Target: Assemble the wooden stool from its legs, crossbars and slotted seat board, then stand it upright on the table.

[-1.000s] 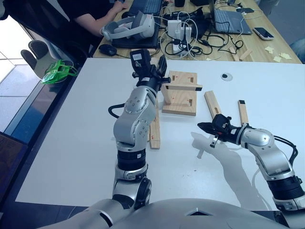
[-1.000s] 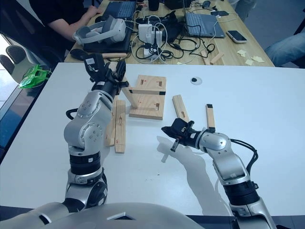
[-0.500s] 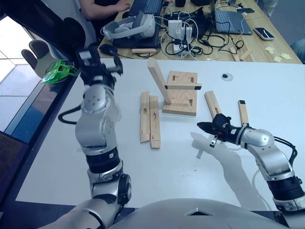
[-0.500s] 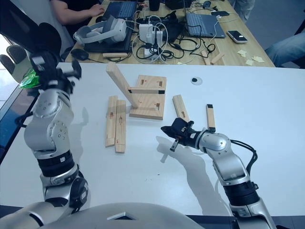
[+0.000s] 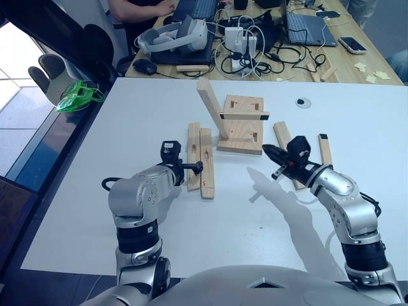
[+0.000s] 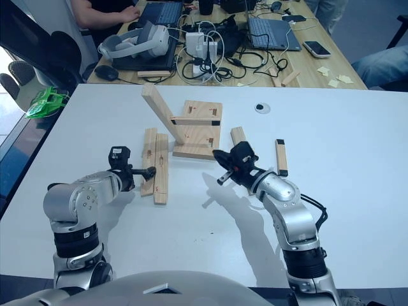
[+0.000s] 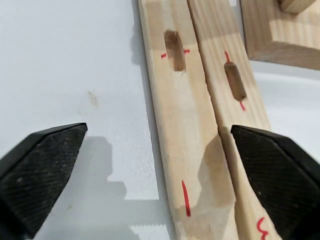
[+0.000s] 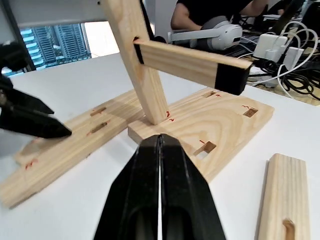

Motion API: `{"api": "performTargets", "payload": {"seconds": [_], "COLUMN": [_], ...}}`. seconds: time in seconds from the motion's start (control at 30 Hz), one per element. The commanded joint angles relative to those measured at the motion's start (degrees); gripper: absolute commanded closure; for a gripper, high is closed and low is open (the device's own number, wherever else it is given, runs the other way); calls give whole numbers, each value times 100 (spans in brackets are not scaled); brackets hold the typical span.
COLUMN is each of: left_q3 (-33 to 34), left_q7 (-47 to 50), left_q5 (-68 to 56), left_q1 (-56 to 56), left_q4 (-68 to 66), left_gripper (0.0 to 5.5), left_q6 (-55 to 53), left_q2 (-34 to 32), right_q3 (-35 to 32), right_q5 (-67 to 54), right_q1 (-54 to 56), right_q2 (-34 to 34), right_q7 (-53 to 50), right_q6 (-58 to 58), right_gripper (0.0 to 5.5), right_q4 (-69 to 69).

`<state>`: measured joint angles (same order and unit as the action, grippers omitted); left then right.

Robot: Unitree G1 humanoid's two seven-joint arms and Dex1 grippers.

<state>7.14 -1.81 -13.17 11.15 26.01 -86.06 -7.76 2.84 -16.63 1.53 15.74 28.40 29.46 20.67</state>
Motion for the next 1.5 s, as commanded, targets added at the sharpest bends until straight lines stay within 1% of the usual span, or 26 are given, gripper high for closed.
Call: {"api": "performTargets", "payload": {"seconds": [0.03, 0.13, 0.27, 0.33, 0.37, 0.57, 0.67, 0.73, 0.77, 0.87, 0.97, 1.03, 1.1, 1.23, 1.3, 1.4, 1.5], "left_q3": [-217, -320, -365, -446, -457, -415, -188, -86, -83, -128, -250, -211, -178, -256, -294, -134, -111], "left_q7": [-55, -53, -151, -174, -161, -160, -150, -162, -175, -180, -165, -136, -135, -139, -74, 105, 86], "left_q5": [60, 153, 205, 208, 214, 243, 202, 159, 151, 147, 151, 160, 166, 198, 281, 383, 443], "left_q1": [-199, -202, -82, -93, -118, -201, -198, -139, -113, -151, -300, -220, -167, -68, 38, 232, 498], "left_q4": [61, -82, -241, -356, -462, -1251, -1529, -1655, -1703, -1712, -1576, -1661, -1728, -1864, -1919, -1847, -1718], "left_gripper": [14, 14, 14, 14, 36, 118, 159, 190, 197, 248, 299, 324, 337, 339, 340, 340, 340], "left_q6": [-137, -52, 81, 167, 226, 586, 709, 730, 717, 641, 537, 561, 589, 707, 896, 1159, 1481], "left_q2": [-217, -402, -642, -628, -556, -222, -16, 133, 191, 324, 467, 573, 636, 701, 680, 674, 449], "right_q3": [-192, -118, -100, -68, -67, -179, -536, -941, -1199, -1759, -2168, -2389, -2590, -2958, -2965, -2965, -3013], "right_q5": [-377, -507, -613, -620, -629, -795, -1222, -1584, -1804, -2239, -2409, -2447, -2490, -2618, -2607, -2570, -2474], "right_q1": [17, -66, -132, -125, -97, 230, 479, 759, 937, 1344, 1733, 2044, 2380, 3161, 3371, 3497, 3624], "right_q2": [-400, -551, -581, -603, -611, -735, -975, -1146, -1250, -1417, -1410, -1303, -1150, -823, -752, -660, -443], "right_q7": [-424, -558, -620, -633, -645, -785, -987, -1247, -1431, -1855, -2165, -2311, -2426, -2669, -2655, -2615, -2556], "right_q6": [343, 413, 478, 483, 477, 469, 601, 644, 646, 539, 273, 113, -6, -250, -334, -457, -594], "right_gripper": [550, 550, 550, 550, 550, 550, 550, 550, 550, 550, 550, 550, 550, 550, 550, 550, 550], "right_q4": [288, 412, 450, 460, 452, 337, 253, 147, 59, -167, -398, -557, -709, -1113, -1241, -1405, -1576]}}
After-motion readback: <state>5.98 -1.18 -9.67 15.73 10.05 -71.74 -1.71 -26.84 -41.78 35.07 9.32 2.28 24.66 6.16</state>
